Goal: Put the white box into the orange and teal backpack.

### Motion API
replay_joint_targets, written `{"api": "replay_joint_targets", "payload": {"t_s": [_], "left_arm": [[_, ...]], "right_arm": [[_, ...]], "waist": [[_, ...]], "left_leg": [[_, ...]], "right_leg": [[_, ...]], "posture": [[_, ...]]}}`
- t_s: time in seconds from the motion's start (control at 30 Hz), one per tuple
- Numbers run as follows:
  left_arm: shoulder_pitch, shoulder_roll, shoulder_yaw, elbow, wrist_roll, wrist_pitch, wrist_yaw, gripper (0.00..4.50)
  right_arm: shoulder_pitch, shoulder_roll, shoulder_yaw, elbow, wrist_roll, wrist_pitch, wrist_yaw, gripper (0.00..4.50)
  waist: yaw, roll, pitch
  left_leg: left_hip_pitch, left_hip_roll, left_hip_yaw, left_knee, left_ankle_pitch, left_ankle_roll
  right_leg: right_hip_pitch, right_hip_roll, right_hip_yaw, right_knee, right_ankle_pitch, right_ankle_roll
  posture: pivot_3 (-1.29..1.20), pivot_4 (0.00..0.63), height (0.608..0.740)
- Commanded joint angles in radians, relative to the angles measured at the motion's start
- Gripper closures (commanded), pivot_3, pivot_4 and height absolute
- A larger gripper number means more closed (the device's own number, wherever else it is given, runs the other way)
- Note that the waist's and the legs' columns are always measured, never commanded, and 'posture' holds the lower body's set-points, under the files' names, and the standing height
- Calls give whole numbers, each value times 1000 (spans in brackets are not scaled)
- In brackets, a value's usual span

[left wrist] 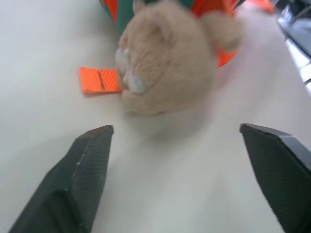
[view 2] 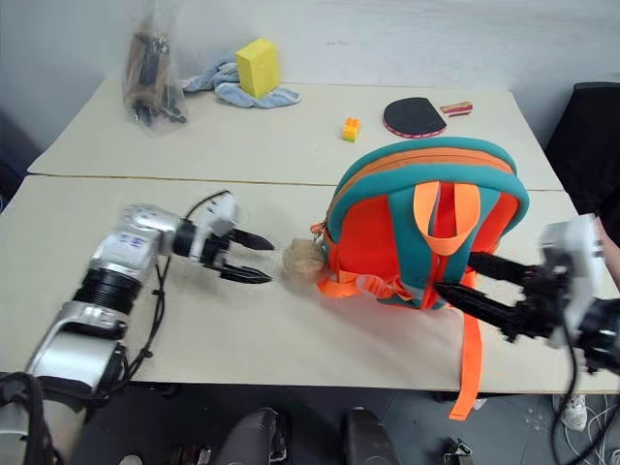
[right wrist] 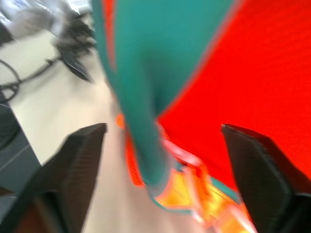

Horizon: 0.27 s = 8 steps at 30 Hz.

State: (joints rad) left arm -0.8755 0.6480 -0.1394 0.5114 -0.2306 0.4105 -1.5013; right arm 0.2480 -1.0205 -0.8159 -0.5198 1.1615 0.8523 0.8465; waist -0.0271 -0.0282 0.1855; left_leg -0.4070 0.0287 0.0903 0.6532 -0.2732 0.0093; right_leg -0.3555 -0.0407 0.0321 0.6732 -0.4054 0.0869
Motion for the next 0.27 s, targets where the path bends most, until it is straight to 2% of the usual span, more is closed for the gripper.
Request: {"api": "replay_joint_targets", "payload": {"t_s": [0.03, 0.13, 0.27], "left_arm": [[-7, 111, 97, -155, -143, 154, -102, 0], [23, 269, 148, -273, -293, 275, -113, 0], [83, 328, 233, -356, -346, 296, -31, 0]], "right_arm": [[103, -56, -229, 106, -42, 56, 196, 55], [193, -95, -383, 216, -117, 70, 339, 55], [190, -108, -419, 300, -166, 63, 370, 55]], "waist": [[3, 0, 0], [1, 0, 0], [-2, 0, 0]], "left_leg": [[0, 0, -1, 0, 0, 0], [1, -1, -1, -2, -1, 1], [5, 0, -1, -5, -1, 1]], "right_leg": [[2, 0, -1, -2, 0, 0], [3, 0, 0, -5, 0, 0], [8, 0, -1, -10, 0, 0]], "posture": [[0, 150, 740], [0, 150, 740], [0, 150, 740]]}}
